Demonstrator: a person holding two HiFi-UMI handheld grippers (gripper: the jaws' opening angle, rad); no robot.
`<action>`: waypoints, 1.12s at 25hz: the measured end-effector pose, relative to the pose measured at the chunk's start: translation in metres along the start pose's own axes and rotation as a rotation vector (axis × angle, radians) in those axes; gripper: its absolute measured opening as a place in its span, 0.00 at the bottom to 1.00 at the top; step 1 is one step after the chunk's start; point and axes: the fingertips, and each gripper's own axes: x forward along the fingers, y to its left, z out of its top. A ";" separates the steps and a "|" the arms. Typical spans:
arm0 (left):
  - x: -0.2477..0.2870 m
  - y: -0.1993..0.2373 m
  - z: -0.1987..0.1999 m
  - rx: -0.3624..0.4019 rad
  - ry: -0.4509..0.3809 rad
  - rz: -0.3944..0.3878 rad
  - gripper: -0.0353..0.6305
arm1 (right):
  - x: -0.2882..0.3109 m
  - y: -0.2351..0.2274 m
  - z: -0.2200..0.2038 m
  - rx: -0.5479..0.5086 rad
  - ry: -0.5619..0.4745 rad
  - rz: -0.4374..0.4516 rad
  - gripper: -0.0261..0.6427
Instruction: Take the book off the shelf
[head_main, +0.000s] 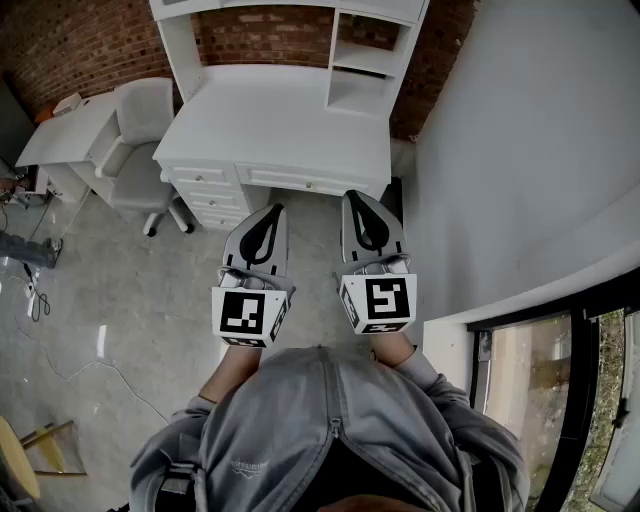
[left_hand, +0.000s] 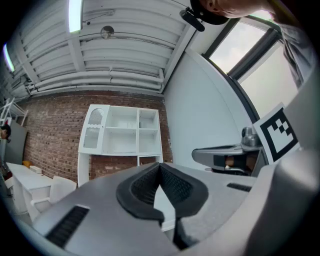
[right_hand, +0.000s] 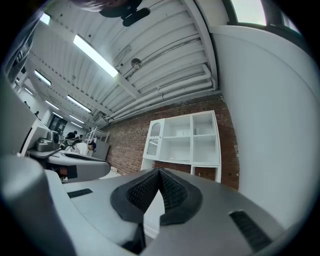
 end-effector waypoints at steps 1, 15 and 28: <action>0.001 0.002 0.000 0.001 -0.001 0.000 0.06 | 0.001 0.000 0.000 -0.001 -0.001 -0.003 0.08; 0.008 0.027 -0.007 -0.006 -0.006 -0.043 0.06 | 0.025 0.013 -0.005 0.035 -0.010 -0.018 0.08; 0.038 0.036 -0.032 -0.042 0.010 -0.063 0.06 | 0.053 0.001 -0.032 0.054 0.023 -0.024 0.08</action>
